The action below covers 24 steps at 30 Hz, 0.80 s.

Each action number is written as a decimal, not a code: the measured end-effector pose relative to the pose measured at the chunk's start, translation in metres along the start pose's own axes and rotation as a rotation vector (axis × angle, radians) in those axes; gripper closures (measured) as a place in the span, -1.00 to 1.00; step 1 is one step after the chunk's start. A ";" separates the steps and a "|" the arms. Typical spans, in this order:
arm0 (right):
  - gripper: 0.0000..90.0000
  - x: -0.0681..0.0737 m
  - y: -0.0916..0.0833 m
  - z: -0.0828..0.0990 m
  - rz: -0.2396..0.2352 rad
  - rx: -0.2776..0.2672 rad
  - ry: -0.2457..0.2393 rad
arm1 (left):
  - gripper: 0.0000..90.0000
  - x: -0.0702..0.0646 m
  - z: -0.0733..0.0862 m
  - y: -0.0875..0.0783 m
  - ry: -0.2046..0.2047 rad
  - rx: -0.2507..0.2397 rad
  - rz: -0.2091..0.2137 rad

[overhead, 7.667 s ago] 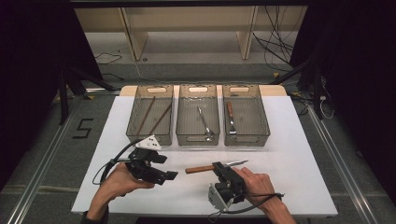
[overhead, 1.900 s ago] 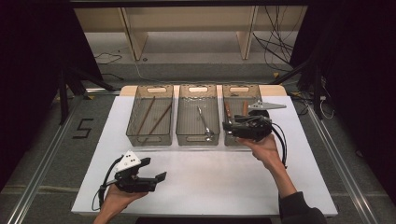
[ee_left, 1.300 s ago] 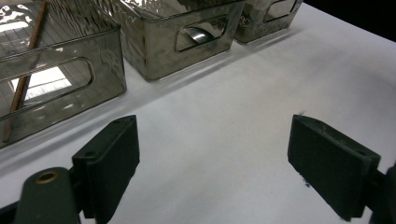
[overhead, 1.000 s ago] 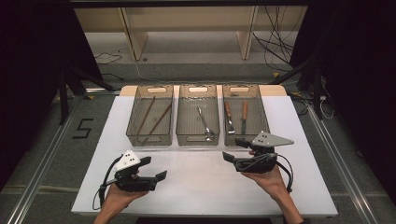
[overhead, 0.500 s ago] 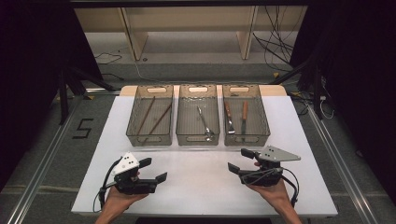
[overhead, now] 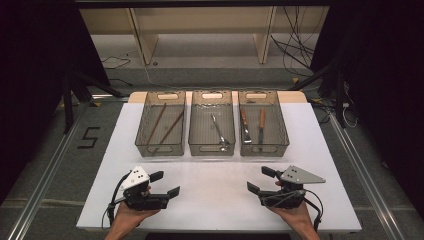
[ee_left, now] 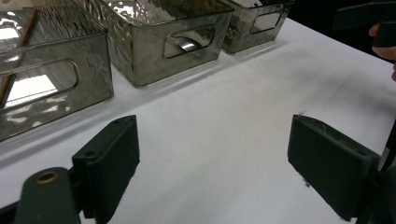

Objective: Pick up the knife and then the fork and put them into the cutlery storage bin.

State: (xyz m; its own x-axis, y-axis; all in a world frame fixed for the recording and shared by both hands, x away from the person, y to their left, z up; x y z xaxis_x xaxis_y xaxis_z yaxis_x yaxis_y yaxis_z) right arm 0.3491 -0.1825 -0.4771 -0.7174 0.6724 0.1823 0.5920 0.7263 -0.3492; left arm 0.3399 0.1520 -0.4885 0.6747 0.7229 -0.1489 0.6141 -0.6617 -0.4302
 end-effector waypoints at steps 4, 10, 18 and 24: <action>-0.51 0.000 -0.001 0.004 -0.002 0.007 0.009 | -0.63 0.000 0.002 0.000 0.006 0.000 -0.001; -0.52 -0.001 -0.002 0.004 0.000 -0.006 0.007 | -0.63 -0.001 0.002 0.001 0.004 0.000 0.000; -0.52 0.000 -0.003 0.003 0.001 -0.010 0.008 | -0.63 0.000 0.003 0.001 0.004 0.001 -0.003; -0.52 -0.001 -0.003 0.003 0.001 -0.009 0.009 | -0.63 0.001 0.004 0.001 0.001 0.003 -0.001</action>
State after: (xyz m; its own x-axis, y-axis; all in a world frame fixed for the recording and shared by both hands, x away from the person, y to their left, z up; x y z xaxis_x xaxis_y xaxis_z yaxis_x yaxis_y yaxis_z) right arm 0.3465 -0.1854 -0.4792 -0.7132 0.6747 0.1902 0.5964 0.7265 -0.3413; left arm 0.3395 0.1524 -0.4924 0.6743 0.7235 -0.1475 0.6138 -0.6603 -0.4328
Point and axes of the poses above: each handheld gripper's, and its own axes: y roughly forward along the jaws, z roughly out of its underside, x roughly to its left, the point moved 6 cm from there along y, roughly forward along the jaws, and after that the axes turned 2 degrees about y, right-handed, at the moved point
